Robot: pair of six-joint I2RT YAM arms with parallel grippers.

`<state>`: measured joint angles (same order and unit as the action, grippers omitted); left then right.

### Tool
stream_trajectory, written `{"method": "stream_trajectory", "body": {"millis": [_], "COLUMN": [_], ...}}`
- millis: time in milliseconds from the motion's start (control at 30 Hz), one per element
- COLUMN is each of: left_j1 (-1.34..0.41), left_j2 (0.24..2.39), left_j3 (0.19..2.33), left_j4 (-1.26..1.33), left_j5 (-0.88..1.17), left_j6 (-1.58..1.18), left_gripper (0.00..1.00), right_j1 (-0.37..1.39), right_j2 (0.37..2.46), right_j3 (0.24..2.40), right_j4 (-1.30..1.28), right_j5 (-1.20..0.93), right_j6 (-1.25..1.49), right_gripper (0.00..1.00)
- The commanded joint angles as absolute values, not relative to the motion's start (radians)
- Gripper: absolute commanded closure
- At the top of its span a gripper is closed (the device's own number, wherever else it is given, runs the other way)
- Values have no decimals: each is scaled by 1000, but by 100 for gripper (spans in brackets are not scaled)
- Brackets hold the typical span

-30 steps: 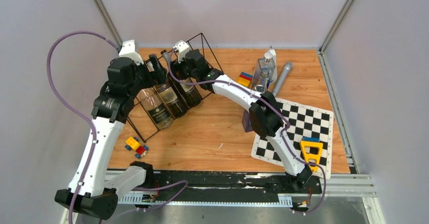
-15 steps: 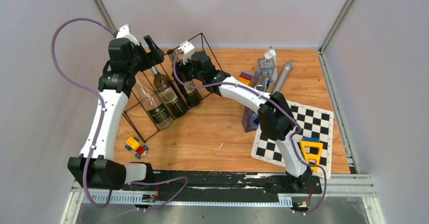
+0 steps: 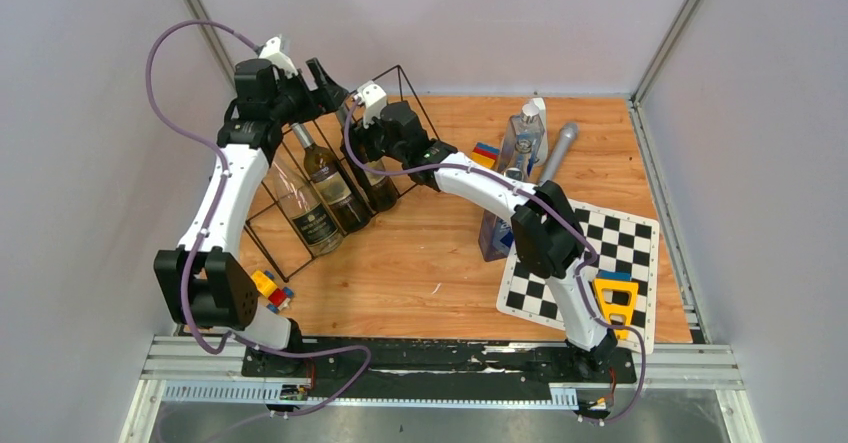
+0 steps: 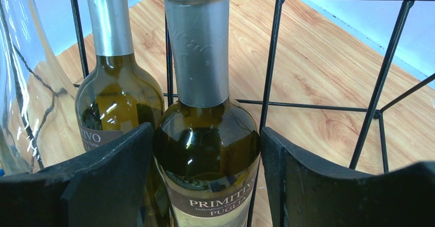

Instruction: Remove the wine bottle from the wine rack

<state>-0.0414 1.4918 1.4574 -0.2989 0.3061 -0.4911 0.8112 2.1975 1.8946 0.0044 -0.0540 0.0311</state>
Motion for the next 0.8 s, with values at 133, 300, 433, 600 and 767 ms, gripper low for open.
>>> {"method": "stream_trajectory", "body": {"millis": [133, 300, 433, 600, 767], "left_j1": [-38, -38, -38, -38, -46], "left_j2": [1541, 1578, 1575, 1575, 1591], "left_j3": [1429, 1394, 1360, 1355, 1364], "left_j4": [-186, -152, -126, -112, -95], "left_j5": [412, 450, 453, 454, 495], "left_j6": [-464, -467, -469, -460, -442], "left_gripper": [25, 32, 37, 57, 82], "right_j1": [818, 818, 818, 820, 819], "right_j2": [2122, 2119, 2123, 2114, 2095], "right_j3": [1888, 1889, 1897, 1895, 1880], "right_j4": [33, 31, 31, 31, 29], "right_j5": [-80, -75, -80, -88, -91], "right_j6": [26, 24, 26, 33, 28], "right_gripper": [57, 57, 57, 57, 56]}}
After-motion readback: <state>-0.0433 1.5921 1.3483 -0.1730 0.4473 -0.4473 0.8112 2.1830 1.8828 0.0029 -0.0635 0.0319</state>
